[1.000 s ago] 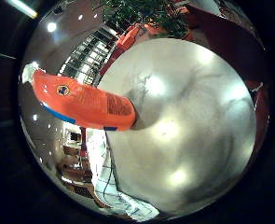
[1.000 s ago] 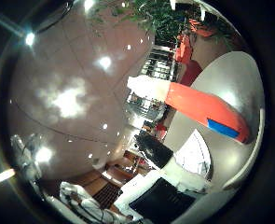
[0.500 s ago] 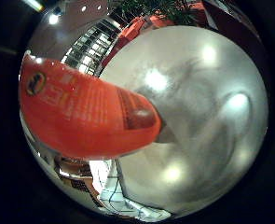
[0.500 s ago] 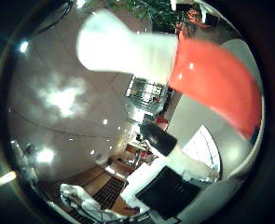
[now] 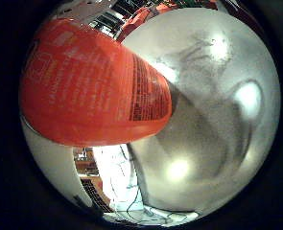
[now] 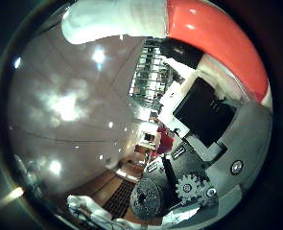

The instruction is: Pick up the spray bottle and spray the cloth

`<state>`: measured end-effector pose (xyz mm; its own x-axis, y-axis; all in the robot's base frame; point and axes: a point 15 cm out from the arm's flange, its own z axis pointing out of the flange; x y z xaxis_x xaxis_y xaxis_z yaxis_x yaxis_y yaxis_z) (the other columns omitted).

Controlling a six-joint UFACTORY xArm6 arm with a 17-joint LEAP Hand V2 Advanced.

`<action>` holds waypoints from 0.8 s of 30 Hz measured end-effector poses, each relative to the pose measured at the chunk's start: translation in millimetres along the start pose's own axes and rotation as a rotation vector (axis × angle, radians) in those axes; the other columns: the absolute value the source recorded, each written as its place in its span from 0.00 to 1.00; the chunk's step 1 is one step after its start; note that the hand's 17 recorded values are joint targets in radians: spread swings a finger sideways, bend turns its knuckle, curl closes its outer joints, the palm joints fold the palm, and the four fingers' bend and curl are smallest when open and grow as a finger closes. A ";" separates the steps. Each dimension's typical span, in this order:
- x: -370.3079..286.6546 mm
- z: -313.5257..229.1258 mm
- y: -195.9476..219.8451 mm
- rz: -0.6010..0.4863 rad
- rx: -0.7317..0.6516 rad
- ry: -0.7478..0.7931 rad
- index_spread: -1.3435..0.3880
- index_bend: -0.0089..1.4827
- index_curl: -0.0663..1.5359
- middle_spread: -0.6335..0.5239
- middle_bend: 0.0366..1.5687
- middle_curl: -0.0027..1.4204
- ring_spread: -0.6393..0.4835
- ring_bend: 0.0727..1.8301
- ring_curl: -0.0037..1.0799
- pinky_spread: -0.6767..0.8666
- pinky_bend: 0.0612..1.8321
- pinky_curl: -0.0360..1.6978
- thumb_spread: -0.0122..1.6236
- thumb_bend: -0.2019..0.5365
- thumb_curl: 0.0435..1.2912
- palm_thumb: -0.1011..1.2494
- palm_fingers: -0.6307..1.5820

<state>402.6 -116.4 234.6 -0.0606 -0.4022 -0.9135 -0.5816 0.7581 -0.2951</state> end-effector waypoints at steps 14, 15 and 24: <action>-53.7 0.1 -12.9 -0.087 -0.112 -0.050 0.67 0.77 0.50 0.46 0.83 0.48 0.42 0.77 0.56 0.31 0.71 0.41 0.69 0.26 0.37 0.86 0.83; -55.6 -1.2 -12.4 -0.097 -0.139 -0.038 0.67 0.77 0.50 0.46 0.84 0.48 0.42 0.77 0.56 0.31 0.71 0.42 0.69 0.26 0.37 0.86 0.82; -93.2 -32.2 -3.5 -0.186 -0.365 0.073 0.67 0.81 0.49 0.47 0.87 0.47 0.42 0.80 0.58 0.34 0.68 0.53 0.66 0.26 0.43 0.86 0.81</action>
<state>384.2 -98.1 329.8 0.0223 -0.5605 -0.8279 -0.8365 0.4430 -0.3225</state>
